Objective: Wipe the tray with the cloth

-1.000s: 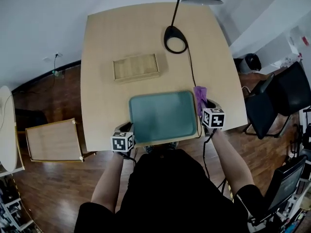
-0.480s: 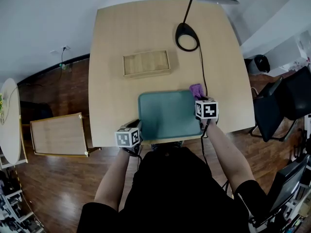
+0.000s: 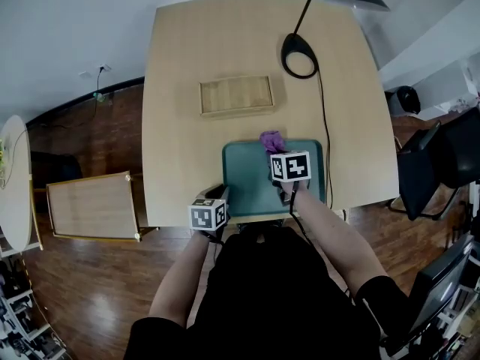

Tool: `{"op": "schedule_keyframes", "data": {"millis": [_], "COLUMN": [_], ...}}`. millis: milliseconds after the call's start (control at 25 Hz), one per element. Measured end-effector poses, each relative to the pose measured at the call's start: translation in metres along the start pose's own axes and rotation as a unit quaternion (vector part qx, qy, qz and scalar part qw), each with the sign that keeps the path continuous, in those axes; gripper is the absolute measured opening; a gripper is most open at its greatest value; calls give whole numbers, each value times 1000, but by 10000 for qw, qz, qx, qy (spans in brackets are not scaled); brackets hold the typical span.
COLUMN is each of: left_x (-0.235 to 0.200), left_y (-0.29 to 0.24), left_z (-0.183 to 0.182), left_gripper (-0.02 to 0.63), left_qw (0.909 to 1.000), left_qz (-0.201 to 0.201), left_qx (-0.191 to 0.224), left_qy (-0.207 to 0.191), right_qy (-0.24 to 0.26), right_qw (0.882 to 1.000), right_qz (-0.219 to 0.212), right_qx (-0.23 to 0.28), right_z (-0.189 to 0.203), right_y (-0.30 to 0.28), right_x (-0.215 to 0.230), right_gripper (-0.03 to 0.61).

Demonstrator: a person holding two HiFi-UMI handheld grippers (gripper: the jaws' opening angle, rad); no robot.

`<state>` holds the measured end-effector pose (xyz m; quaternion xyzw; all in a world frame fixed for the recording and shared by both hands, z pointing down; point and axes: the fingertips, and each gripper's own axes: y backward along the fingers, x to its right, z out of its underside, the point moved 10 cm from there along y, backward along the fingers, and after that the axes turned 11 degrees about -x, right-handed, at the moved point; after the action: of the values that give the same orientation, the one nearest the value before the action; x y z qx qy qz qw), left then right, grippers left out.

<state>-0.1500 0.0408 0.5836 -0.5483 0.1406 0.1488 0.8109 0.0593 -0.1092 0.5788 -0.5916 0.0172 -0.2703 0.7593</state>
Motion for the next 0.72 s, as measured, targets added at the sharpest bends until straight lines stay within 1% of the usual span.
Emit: {"op": "schedule_keyframes", "data": {"millis": [160,280,440,600,640,720], "left_x": [1,1,3,1,0,-3], "left_y": [0,0,0,0,0,0], "left_z": [0,-1,-2,-3,-2,-2], "left_gripper": [66,67,67,69,69,69], "left_qw": [9999,9998,9998,9998,9998,9998], "left_qz": [119,175,198,200,206,203], "left_qx": [-8,-35,-53,-46,-49,-54], "left_qy": [31,30,-30,-76,-71,-60], "right_qy": [-37,24,158,201,200,185], "right_qw": [9984,9970,9949,9884,9883,9916], "right_qz": [-533,-721,-936,-1490,-1506,-1277], "right_qx": [-200,-290,-332,-219,-168,-69], "right_z": [-13,-20,-24,-25,-23,-17], "right_y": [-20,-32,-45,-49,-46,-35], "right_x": [-48,-77,-104,-111,-106,-89], "right_gripper": [57,57,57,57,57,57]}}
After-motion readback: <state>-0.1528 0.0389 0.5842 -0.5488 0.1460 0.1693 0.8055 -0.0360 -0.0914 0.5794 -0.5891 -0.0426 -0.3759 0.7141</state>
